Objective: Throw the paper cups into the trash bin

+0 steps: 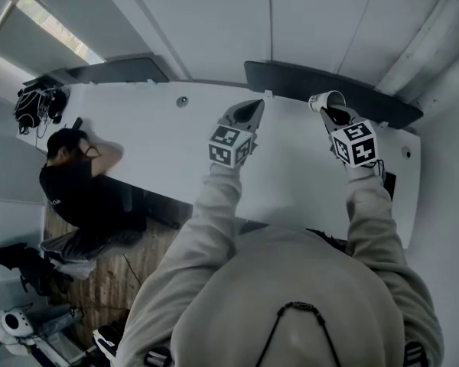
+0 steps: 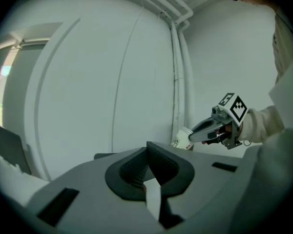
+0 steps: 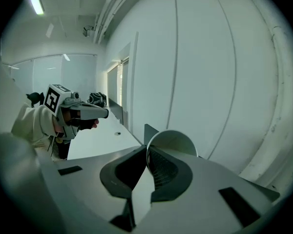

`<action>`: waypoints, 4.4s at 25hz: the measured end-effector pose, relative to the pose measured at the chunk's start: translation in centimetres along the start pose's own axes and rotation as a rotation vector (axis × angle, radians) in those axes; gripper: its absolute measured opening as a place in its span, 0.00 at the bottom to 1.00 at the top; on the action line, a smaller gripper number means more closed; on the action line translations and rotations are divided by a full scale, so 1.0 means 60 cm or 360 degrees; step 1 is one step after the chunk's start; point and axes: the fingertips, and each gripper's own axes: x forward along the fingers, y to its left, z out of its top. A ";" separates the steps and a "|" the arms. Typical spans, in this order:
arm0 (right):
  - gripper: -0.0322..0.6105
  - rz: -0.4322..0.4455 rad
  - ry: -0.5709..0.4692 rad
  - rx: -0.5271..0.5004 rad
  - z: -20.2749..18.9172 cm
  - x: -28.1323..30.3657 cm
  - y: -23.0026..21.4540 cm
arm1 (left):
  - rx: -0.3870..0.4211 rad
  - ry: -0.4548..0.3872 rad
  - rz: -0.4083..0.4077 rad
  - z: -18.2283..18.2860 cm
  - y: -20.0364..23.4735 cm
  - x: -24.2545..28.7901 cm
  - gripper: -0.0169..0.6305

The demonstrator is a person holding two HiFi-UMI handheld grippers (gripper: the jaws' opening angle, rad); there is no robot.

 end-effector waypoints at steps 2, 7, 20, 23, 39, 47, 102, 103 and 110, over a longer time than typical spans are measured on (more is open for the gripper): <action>0.11 0.0136 -0.0001 -0.0051 0.012 0.044 0.024 | -0.0030 -0.0012 0.0148 -0.002 0.041 -0.036 0.02; 0.11 0.0453 -0.0081 -0.0200 0.043 0.131 0.170 | -0.0031 0.0041 0.0505 -0.044 0.126 -0.193 0.02; 0.11 0.1326 -0.0100 -0.0819 0.087 0.178 0.906 | -0.0351 -0.0033 0.1547 -0.261 0.157 -0.957 0.02; 0.11 0.1481 -0.0117 -0.0923 0.087 0.129 1.087 | -0.0430 -0.0081 0.1763 -0.303 0.117 -1.160 0.02; 0.11 0.2376 -0.0280 -0.1248 0.064 -0.229 1.811 | -0.0478 -0.0304 0.2540 -0.361 -0.199 -1.836 0.02; 0.11 0.2561 -0.0137 -0.1369 -0.010 -0.255 1.903 | -0.0660 -0.0266 0.2772 -0.453 -0.299 -1.884 0.02; 0.42 0.2612 0.1208 -0.2171 -1.180 0.237 1.920 | -0.1674 -0.0381 0.2550 -1.391 -0.236 -1.660 0.02; 0.42 0.2604 0.1205 -0.2154 -1.170 0.234 1.922 | -0.1677 -0.0385 0.2554 -1.385 -0.239 -1.663 0.02; 0.42 0.2534 0.1172 -0.2133 -1.045 0.195 1.889 | -0.1650 -0.0364 0.2545 -1.257 -0.264 -1.676 0.02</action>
